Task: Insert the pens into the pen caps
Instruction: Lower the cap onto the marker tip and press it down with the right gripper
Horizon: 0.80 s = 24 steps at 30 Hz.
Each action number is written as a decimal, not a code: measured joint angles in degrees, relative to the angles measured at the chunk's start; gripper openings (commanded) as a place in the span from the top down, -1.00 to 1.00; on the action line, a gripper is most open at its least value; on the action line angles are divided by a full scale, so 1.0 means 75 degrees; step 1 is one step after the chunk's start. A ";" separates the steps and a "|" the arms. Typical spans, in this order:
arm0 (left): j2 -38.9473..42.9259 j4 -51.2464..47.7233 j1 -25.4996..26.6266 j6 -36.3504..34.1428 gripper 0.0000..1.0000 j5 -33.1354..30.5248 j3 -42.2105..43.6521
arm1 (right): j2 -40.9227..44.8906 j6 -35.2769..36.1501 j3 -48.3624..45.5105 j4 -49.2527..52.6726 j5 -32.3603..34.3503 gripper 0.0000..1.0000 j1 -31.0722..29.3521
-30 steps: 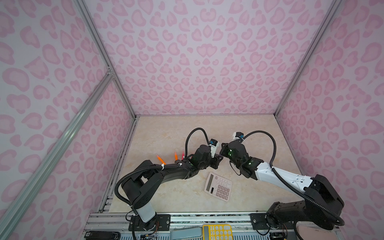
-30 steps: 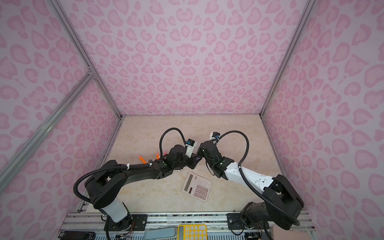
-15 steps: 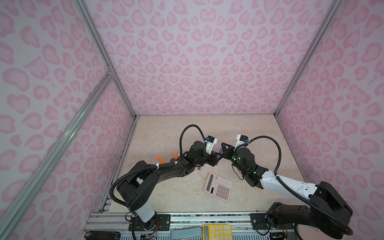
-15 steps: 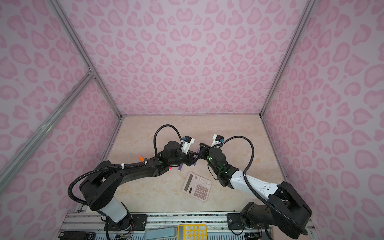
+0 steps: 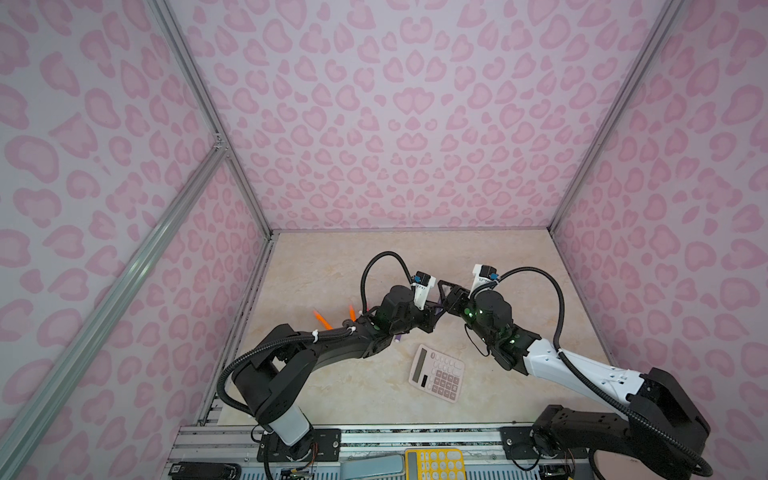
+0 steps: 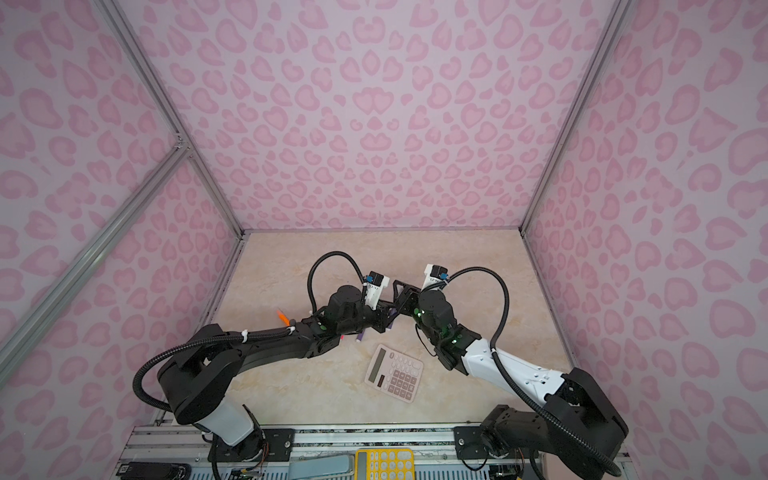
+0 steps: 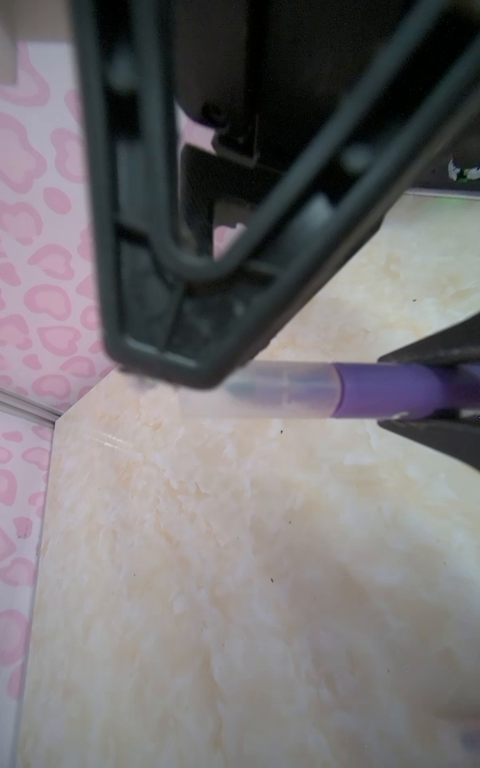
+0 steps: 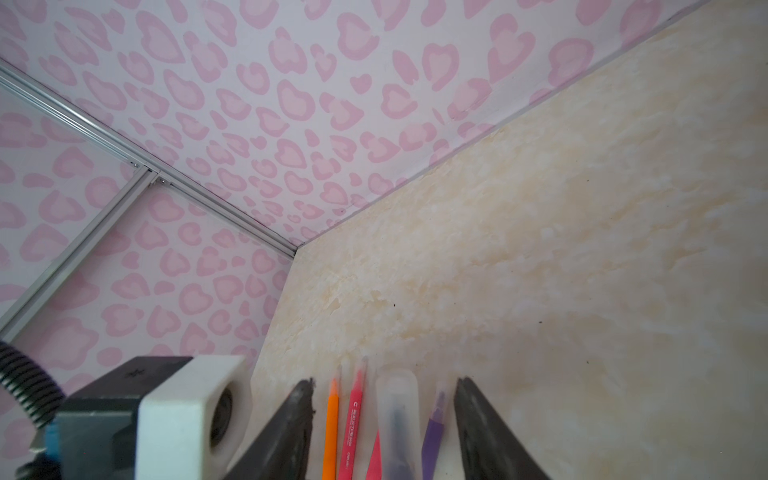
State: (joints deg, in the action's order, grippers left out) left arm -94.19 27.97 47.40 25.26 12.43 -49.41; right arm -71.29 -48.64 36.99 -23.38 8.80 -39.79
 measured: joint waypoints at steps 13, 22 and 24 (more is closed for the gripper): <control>-0.0029 -0.0318 0.0627 -0.0769 0.94 -0.1239 0.0038 | -0.0542 0.0026 0.0662 0.0833 -0.0181 0.07 0.0207; -0.0044 -0.0350 0.0644 -0.0813 0.94 -0.1428 0.0055 | -0.0877 0.0073 0.0825 0.1052 -0.0350 0.70 0.0230; -0.0026 -0.0385 0.0638 -0.0833 0.94 -0.1463 0.0055 | -0.0909 0.0134 0.0836 0.1102 -0.0358 0.89 0.0242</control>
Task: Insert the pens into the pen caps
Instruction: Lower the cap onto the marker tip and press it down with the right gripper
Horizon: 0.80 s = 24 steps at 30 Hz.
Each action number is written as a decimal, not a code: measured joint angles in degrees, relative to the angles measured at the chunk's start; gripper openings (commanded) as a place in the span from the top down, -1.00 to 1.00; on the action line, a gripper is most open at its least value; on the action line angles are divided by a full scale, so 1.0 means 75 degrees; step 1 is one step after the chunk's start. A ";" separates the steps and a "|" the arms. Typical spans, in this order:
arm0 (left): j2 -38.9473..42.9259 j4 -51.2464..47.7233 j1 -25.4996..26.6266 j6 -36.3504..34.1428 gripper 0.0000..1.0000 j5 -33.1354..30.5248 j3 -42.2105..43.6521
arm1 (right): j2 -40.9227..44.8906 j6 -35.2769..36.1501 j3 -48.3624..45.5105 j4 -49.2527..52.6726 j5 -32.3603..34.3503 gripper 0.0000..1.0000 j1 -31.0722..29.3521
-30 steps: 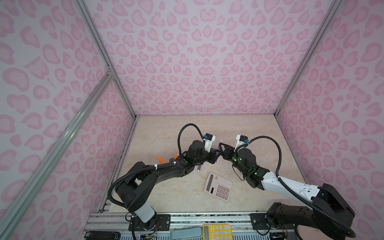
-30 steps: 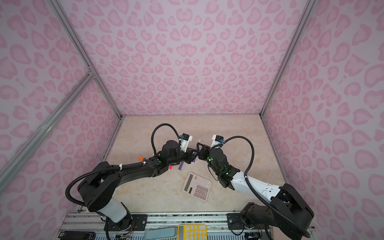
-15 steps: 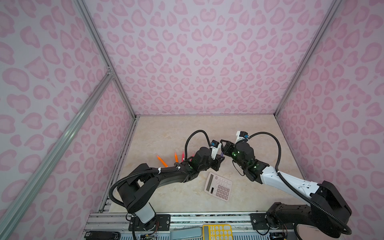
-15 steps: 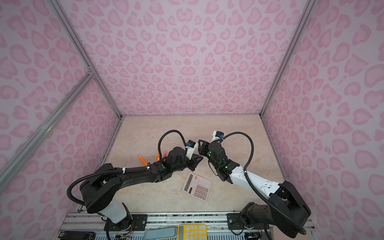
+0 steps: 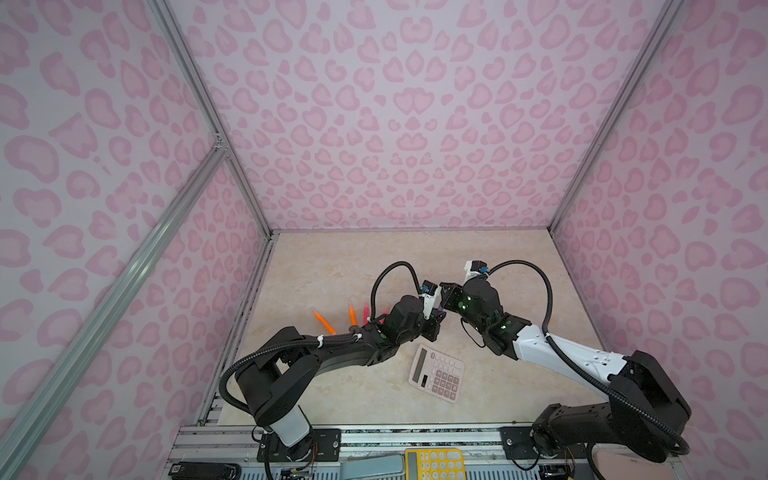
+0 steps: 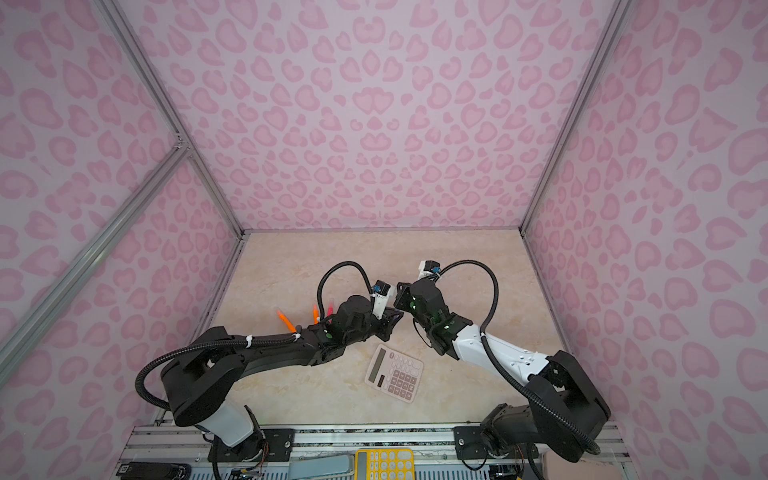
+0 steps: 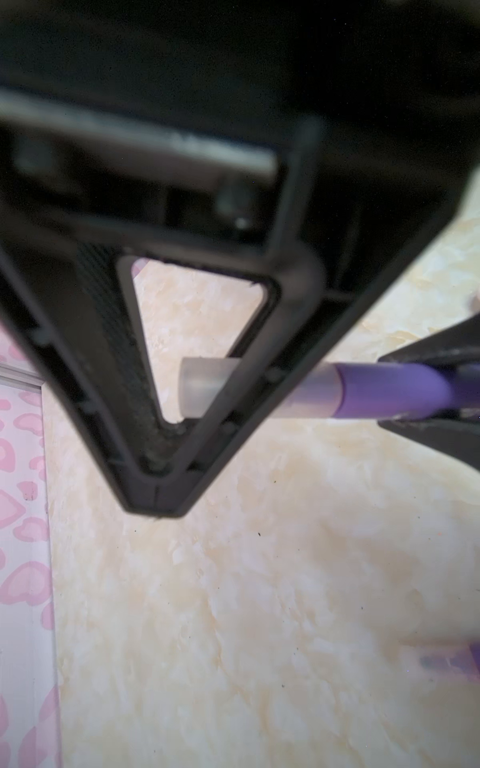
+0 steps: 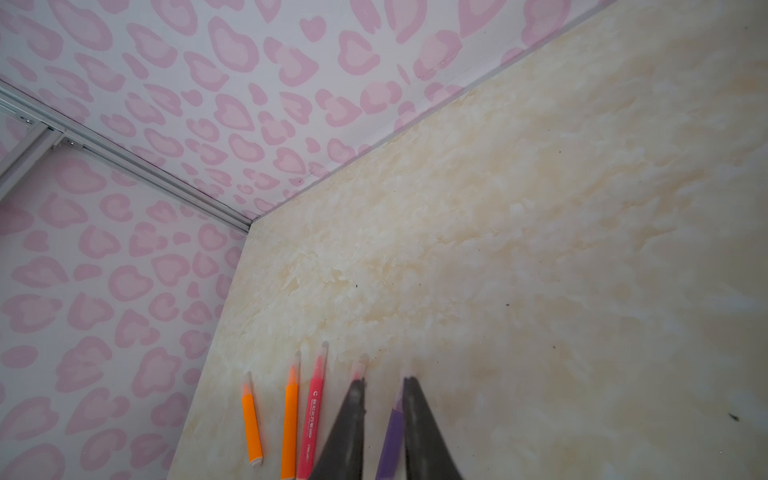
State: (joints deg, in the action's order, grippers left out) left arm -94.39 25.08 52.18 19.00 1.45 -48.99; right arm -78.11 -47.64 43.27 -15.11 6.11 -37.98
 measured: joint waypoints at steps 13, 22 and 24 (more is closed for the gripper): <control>0.0108 -0.0405 -0.0597 0.0219 0.92 0.1311 -0.0108 | 0.0012 -0.0029 -0.0542 -0.1035 0.0271 1.00 -0.0230; 0.0146 -0.0825 -0.0883 0.0227 0.92 0.1958 -0.0265 | -0.0134 -0.0175 -0.0755 -0.1743 0.1311 1.00 -0.0769; 0.0149 -0.1011 -0.0895 0.0166 0.92 0.1935 -0.0344 | -0.0207 -0.0224 -0.0758 -0.1830 0.1501 1.00 -0.0874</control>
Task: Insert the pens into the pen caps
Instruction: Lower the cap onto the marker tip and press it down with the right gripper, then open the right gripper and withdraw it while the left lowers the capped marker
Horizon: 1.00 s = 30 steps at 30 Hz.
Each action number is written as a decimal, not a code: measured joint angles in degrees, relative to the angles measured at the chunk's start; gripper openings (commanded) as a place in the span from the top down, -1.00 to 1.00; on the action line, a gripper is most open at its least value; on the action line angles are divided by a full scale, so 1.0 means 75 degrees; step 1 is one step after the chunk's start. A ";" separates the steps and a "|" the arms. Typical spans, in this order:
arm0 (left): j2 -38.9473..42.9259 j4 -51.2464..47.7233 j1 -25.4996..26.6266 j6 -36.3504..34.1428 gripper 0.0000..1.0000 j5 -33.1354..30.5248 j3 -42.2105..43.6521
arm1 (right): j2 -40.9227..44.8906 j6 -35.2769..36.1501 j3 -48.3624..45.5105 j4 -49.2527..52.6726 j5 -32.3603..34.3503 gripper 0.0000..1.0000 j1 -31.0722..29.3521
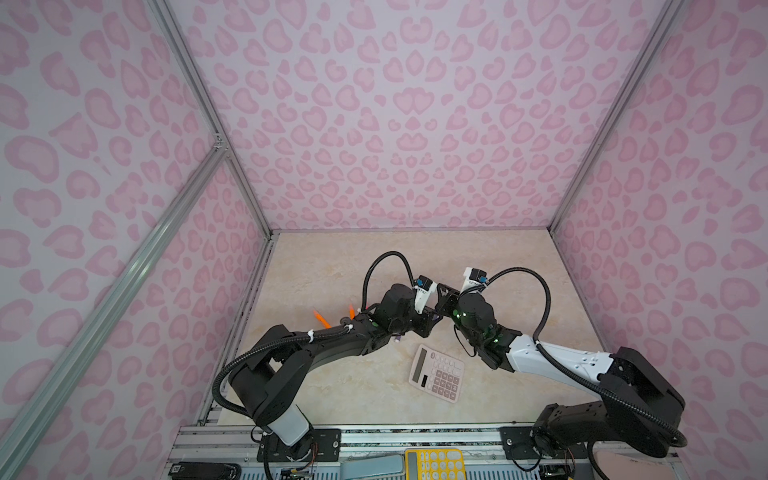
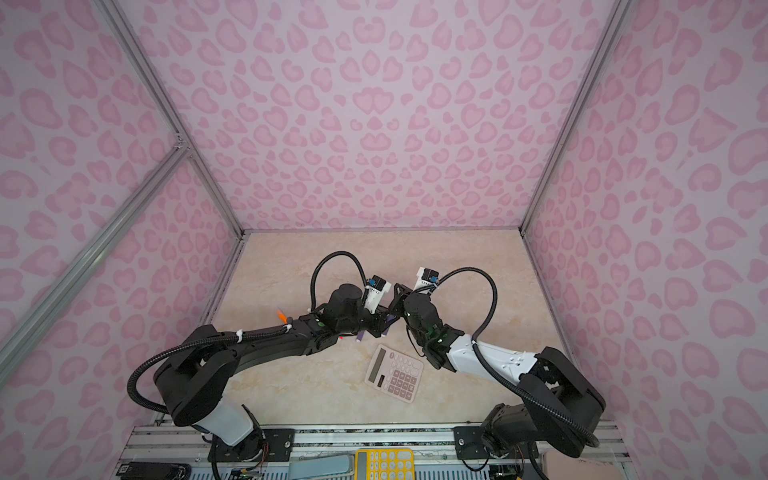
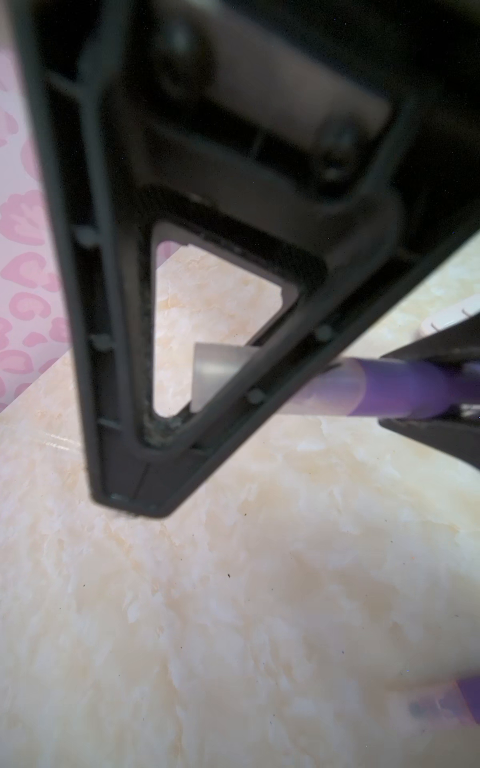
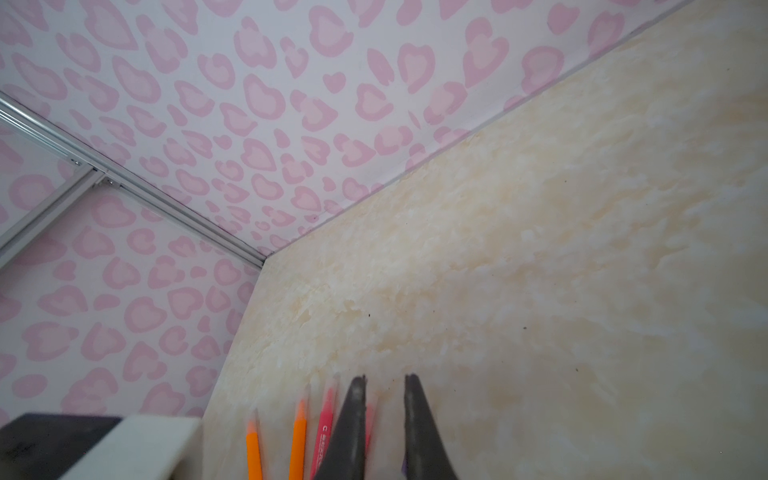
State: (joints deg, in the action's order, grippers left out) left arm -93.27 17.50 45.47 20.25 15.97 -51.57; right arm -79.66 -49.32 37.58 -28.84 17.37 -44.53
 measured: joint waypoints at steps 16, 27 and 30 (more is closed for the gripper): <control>-0.0189 -0.0026 -0.0114 -0.0163 0.93 -0.1198 -0.0396 | 0.0440 -0.0455 -0.0032 0.0551 0.0119 -0.05 -0.0015; -0.1725 0.0172 0.0443 0.0781 0.94 -0.2308 -0.0411 | 0.2253 0.0038 -0.0370 0.2337 0.0568 -0.46 0.1180; -0.2063 -0.0379 0.0478 0.0970 0.94 -0.2544 -0.0717 | 0.2407 0.0379 0.0076 0.3182 0.1046 -0.43 0.1784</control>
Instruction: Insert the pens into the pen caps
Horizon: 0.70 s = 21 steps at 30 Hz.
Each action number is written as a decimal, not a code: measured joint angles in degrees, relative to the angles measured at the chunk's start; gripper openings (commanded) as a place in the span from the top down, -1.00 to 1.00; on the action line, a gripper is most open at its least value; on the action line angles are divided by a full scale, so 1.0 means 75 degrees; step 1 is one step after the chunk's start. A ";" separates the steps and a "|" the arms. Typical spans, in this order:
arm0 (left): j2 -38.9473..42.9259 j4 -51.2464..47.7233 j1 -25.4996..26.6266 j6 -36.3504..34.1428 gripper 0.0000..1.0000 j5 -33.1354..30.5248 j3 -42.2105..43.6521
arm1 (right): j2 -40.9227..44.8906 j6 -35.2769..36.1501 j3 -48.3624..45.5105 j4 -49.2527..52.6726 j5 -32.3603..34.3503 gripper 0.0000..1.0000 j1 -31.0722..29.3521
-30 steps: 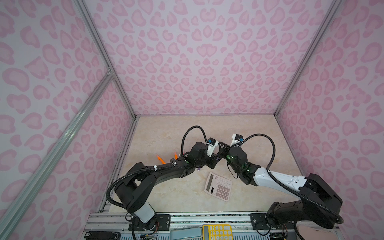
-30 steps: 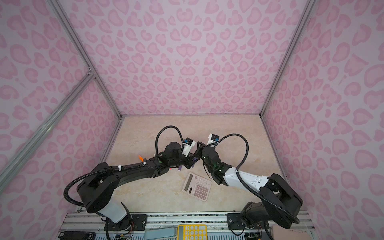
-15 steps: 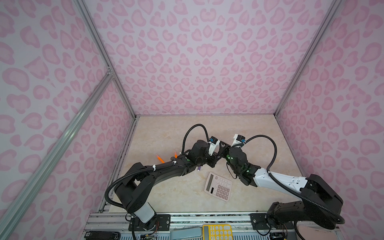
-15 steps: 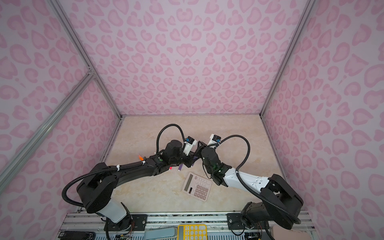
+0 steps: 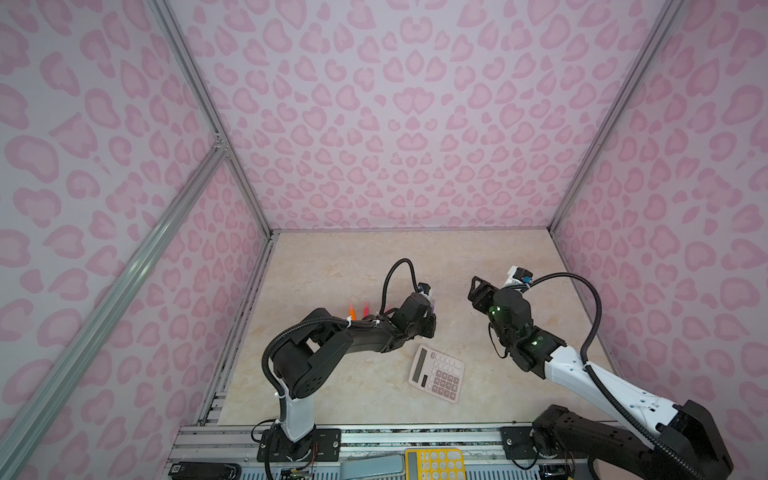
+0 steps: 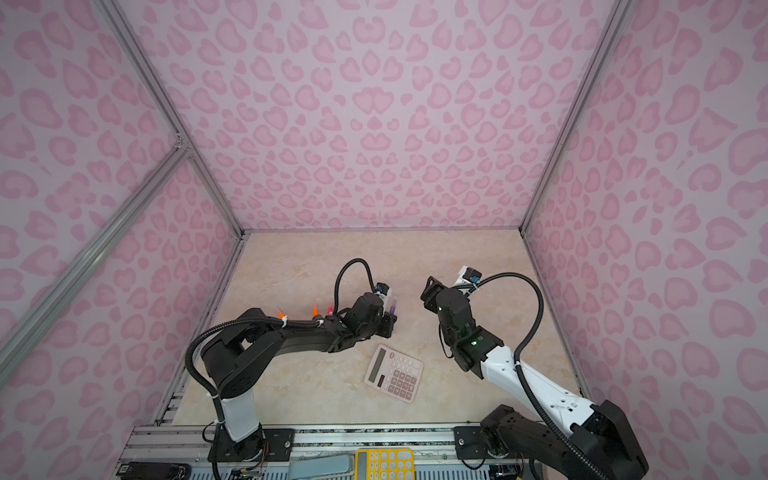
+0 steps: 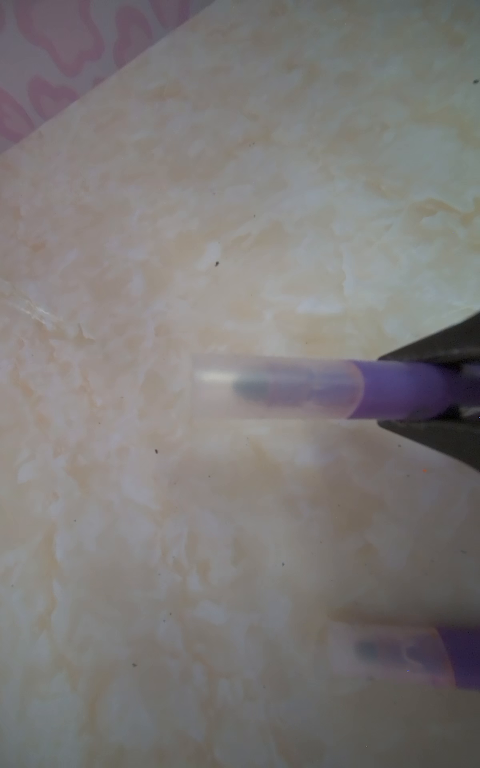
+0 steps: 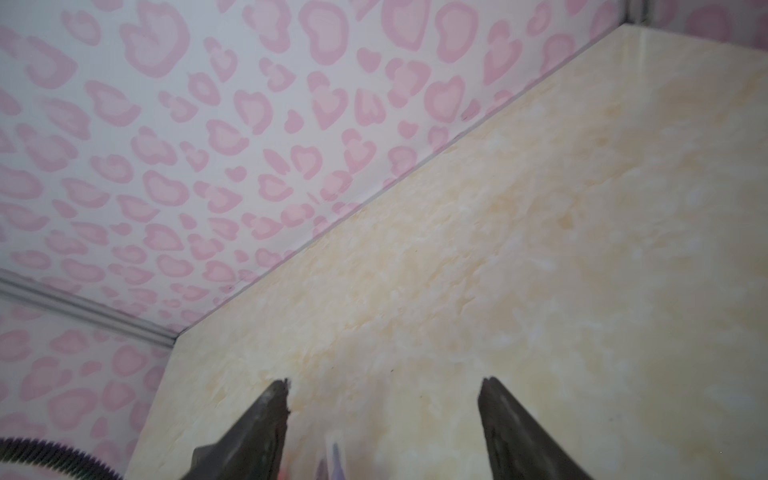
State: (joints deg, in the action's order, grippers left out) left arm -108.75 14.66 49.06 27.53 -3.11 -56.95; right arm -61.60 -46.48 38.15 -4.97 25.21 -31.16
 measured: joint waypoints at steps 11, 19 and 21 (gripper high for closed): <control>-0.0469 -0.1314 0.0108 -0.0032 -0.96 -0.0493 -0.0889 | -0.0312 0.2710 -0.0801 0.0111 0.2465 -0.54 0.1507; 0.2515 -0.1661 0.0017 -0.0527 -0.95 -0.1536 -0.0044 | -0.1734 0.4167 -0.1338 -0.1550 0.2672 -0.50 0.2250; 0.3809 -0.1460 -0.0082 -0.0752 -0.95 -0.2136 0.0542 | -0.2221 0.4540 -0.1510 -0.2101 0.2757 -0.49 0.2308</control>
State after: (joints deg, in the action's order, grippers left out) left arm -80.18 3.70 48.45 21.89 -19.14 -52.88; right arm -78.26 -12.43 26.83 -20.73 45.89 -13.85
